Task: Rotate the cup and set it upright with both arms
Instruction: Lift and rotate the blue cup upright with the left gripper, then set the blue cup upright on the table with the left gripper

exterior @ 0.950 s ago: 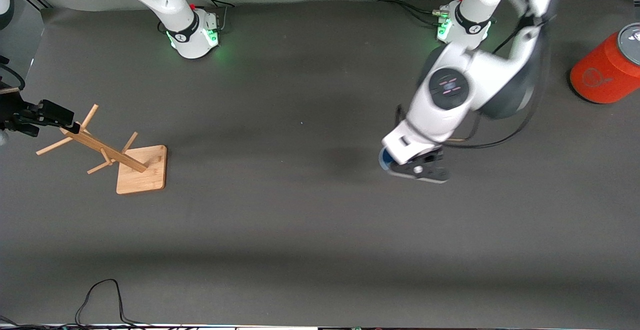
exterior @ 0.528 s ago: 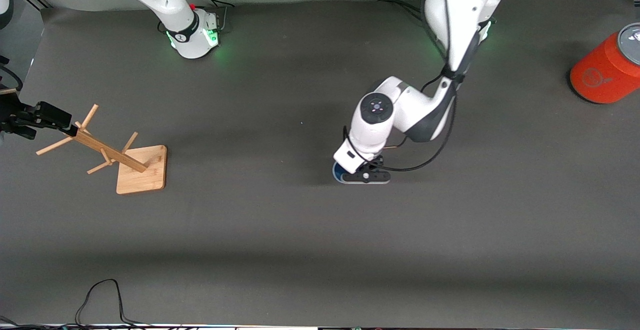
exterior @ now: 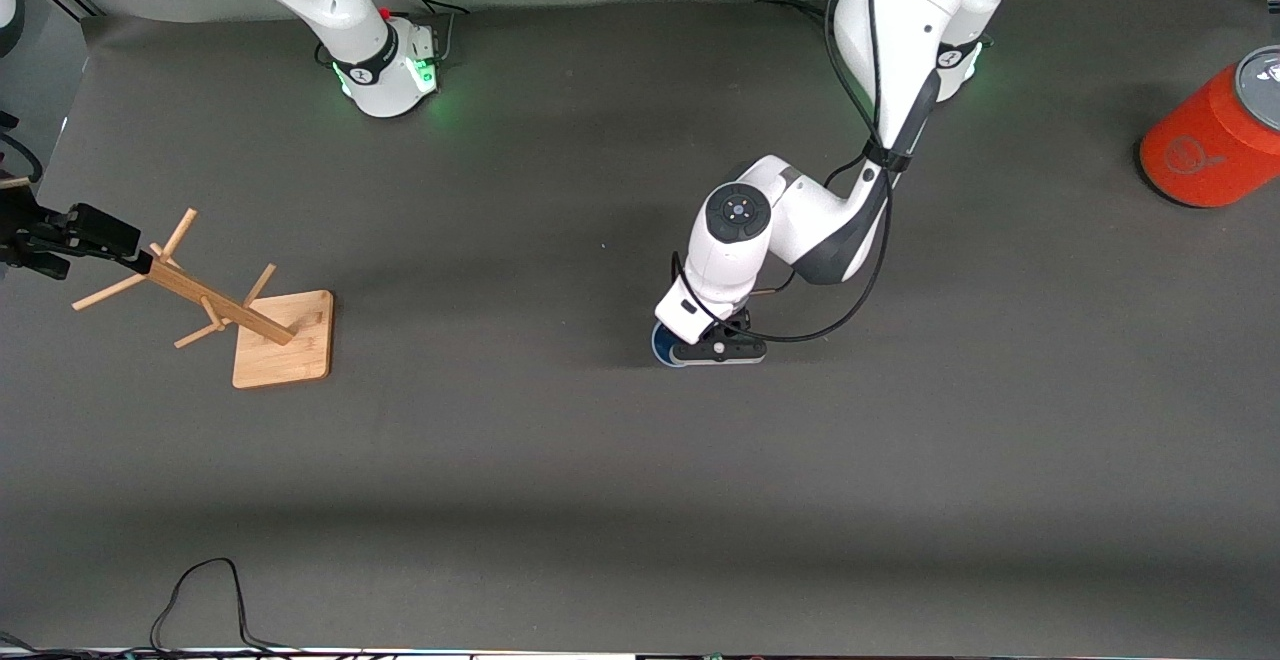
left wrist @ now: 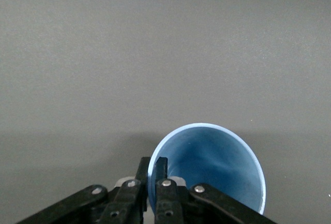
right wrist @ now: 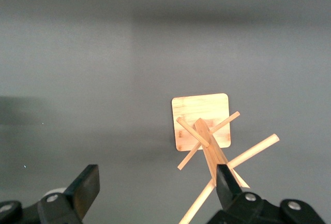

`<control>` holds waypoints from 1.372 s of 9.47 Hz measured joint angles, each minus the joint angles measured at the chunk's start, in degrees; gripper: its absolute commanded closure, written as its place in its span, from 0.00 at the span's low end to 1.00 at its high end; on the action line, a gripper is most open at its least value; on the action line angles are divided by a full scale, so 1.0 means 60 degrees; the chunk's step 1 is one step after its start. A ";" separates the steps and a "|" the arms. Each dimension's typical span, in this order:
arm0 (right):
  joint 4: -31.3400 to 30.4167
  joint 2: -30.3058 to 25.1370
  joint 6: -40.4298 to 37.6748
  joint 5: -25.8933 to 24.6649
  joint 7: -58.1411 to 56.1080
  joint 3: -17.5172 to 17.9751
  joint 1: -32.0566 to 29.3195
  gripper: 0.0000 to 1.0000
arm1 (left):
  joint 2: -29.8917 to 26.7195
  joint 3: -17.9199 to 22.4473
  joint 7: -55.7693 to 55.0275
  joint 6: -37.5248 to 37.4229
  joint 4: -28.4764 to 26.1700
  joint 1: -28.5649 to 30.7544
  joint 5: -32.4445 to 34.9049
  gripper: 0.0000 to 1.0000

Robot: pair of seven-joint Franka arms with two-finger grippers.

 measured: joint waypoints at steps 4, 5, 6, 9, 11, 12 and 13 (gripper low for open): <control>-0.0002 0.0000 -0.0002 0.0000 0.0000 -0.0005 0.0000 0.00 | 0.0072 0.0011 -0.0004 -0.0030 -0.0033 -0.0001 0.0002 0.00; -0.0009 0.0001 -0.0002 0.0000 0.0000 -0.0005 0.0000 0.00 | 0.0128 0.0011 -0.0004 -0.0069 -0.0035 -0.0001 0.0002 0.00; -0.0013 0.0003 -0.0002 0.0000 0.0000 -0.0005 0.0000 0.00 | 0.0125 0.0011 -0.0004 -0.0214 -0.0023 -0.0003 0.0002 0.00; -0.0048 0.0005 -0.0002 0.0000 0.0000 -0.0005 0.0000 0.00 | 0.0066 0.0012 -0.0012 -0.0390 -0.0008 -0.0008 0.0002 0.00; -0.0077 0.0006 -0.0002 0.0000 0.0000 -0.0006 0.0000 0.00 | -0.0175 0.0012 -0.0020 -0.0860 0.0032 -0.0011 0.0002 0.00; -0.0080 0.0006 -0.0002 0.0000 0.0000 -0.0006 0.0000 0.00 | -0.0381 0.0018 -0.0035 -0.1225 0.0062 -0.0010 0.0002 0.00; -0.0083 0.0006 -0.0002 0.0000 0.0000 -0.0006 0.0000 0.00 | -0.0646 0.0046 -0.0052 -0.1599 0.0117 -0.0003 0.0001 0.00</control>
